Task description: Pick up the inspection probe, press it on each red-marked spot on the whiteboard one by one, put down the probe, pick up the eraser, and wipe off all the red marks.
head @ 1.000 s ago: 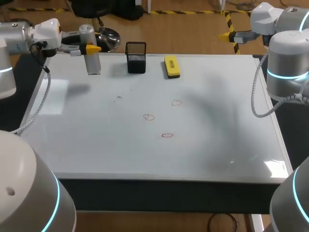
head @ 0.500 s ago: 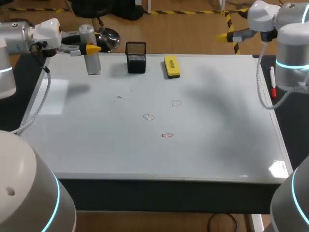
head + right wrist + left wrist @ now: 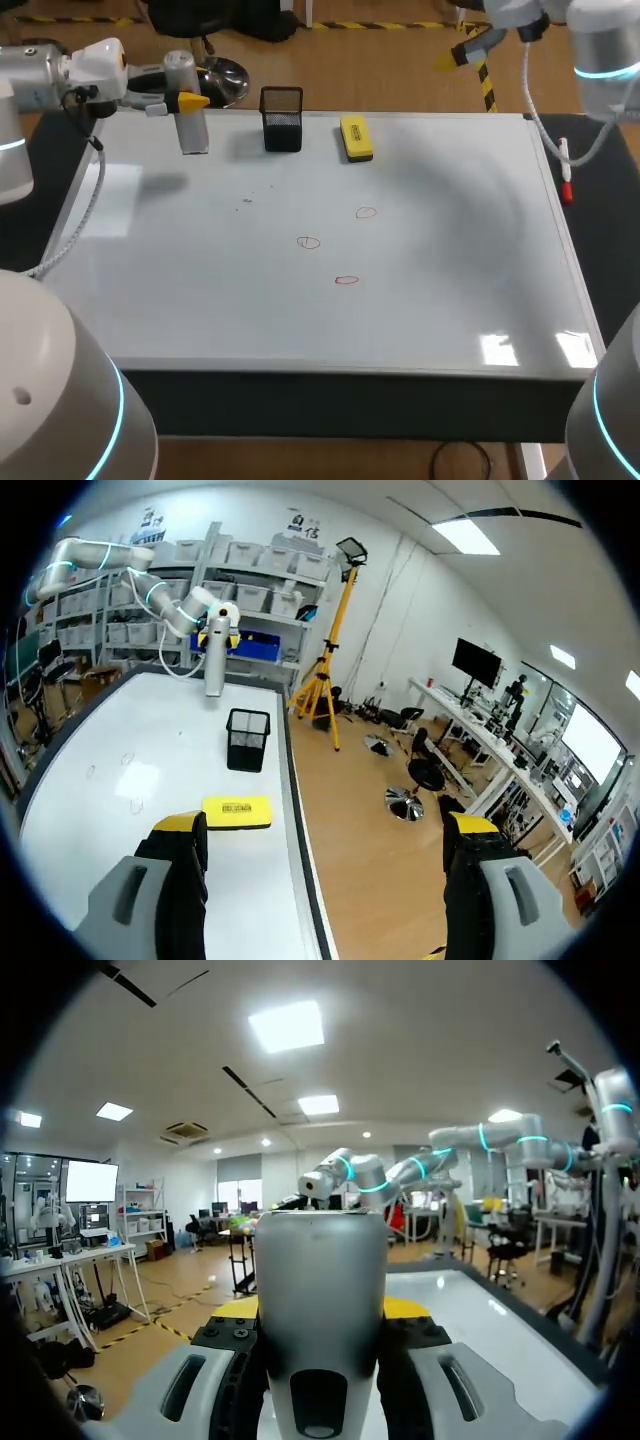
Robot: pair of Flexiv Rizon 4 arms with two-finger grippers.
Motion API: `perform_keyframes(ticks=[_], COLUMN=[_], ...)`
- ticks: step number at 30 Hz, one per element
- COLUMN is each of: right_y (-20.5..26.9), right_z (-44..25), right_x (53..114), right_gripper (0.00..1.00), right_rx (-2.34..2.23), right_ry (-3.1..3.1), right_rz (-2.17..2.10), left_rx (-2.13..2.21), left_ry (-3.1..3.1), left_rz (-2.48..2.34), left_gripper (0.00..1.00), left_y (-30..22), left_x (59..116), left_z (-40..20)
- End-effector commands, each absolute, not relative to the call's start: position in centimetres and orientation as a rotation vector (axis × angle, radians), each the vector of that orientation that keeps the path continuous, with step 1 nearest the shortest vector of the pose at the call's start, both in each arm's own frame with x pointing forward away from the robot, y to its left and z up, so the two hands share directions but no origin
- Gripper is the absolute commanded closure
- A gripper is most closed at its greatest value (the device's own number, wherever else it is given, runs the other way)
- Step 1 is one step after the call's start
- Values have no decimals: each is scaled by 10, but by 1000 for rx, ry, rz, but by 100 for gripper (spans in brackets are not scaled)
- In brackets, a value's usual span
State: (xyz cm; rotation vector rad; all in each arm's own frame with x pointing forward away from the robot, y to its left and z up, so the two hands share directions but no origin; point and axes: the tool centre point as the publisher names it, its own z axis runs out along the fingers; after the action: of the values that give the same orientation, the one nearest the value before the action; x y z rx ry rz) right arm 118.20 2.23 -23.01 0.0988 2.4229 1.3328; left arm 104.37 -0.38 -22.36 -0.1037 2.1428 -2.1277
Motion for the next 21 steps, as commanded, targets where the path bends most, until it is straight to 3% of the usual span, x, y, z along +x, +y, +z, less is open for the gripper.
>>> perform_keyframes(ticks=[1, 21], right_y=[32, 64], right_z=[-236, -285], right_x=[1192, 1178], right_gripper=[0, 0], right_rx=[-329, -993], right_ry=[2797, 3041], right_rz=[1314, 592], left_rx=[-104, -104], left_ry=[2142, 2142], left_rz=[-2126, -2126], left_gripper=[100, 100], left_y=[-4, -4], left_x=[1043, 1043], left_z=[-223, -223])
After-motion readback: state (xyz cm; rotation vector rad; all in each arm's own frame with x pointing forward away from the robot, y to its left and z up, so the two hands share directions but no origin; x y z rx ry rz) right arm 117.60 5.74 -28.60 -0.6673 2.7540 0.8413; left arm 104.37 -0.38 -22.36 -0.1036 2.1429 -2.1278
